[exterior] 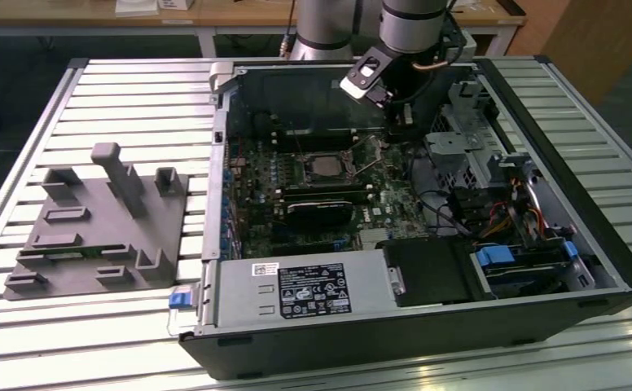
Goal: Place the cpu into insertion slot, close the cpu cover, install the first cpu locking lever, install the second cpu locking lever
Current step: 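Close the cpu cover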
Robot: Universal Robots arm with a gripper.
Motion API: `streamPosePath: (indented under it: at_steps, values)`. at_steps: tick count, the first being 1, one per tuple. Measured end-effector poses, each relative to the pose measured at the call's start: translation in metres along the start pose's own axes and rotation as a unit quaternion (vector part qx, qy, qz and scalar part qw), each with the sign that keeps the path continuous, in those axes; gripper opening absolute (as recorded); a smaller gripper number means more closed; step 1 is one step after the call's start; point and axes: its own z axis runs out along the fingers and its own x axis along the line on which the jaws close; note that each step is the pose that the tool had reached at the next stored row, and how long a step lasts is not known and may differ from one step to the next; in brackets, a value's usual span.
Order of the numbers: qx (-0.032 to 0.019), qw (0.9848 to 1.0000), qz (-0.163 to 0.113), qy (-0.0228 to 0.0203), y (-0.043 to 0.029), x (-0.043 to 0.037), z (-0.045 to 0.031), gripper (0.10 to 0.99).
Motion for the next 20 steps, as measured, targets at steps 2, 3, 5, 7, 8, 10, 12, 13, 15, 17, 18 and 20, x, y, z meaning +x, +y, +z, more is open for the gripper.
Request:
streamPosePath:
  at_steps: [2, 3, 5, 7, 8, 10, 12, 13, 15, 17, 18, 20]
  values:
    - [0.0001, 1.0, 0.0, 0.0, -0.0002, -0.0015, 0.0025, 0.106]
    - [0.0001, 1.0, 0.0, 0.0, -0.0003, -0.0021, 0.0036, 0.106]
    - [0.0002, 1.0, 0.001, -0.0005, -0.0004, -0.0029, 0.0046, 0.106]
    - [0.0001, 1.0, 0.0, -0.0017, 0.0, -0.0028, 0.0048, 0.106]
    - [0.0001, 1.0, 0.0, -0.0018, 0.0, -0.0029, 0.0048, 0.106]
    - [0.0001, 1.0, 0.0, -0.0018, 0.0, -0.0029, 0.0048, 0.106]
    - [0.0013, 1.0, 0.0, -0.0022, 0.0, -0.0028, 0.0048, 0.106]
    - [0.0042, 1.0, 0.0, -0.0028, 0.0, -0.0028, 0.005, 0.106]
    - [0.0118, 0.9999, 0.0, -0.0054, 0.0001, -0.0029, 0.0051, 0.106]
    - [0.0234, 0.9997, 0.0, -0.0099, 0.0004, -0.0028, 0.0055, 0.106]
    - [0.0294, 0.9995, 0.0, -0.0124, 0.0006, -0.0028, 0.0057, 0.106]
    - [0.0451, 0.9988, -0.001, -0.0182, 0.001, -0.0028, 0.0062, 0.106]
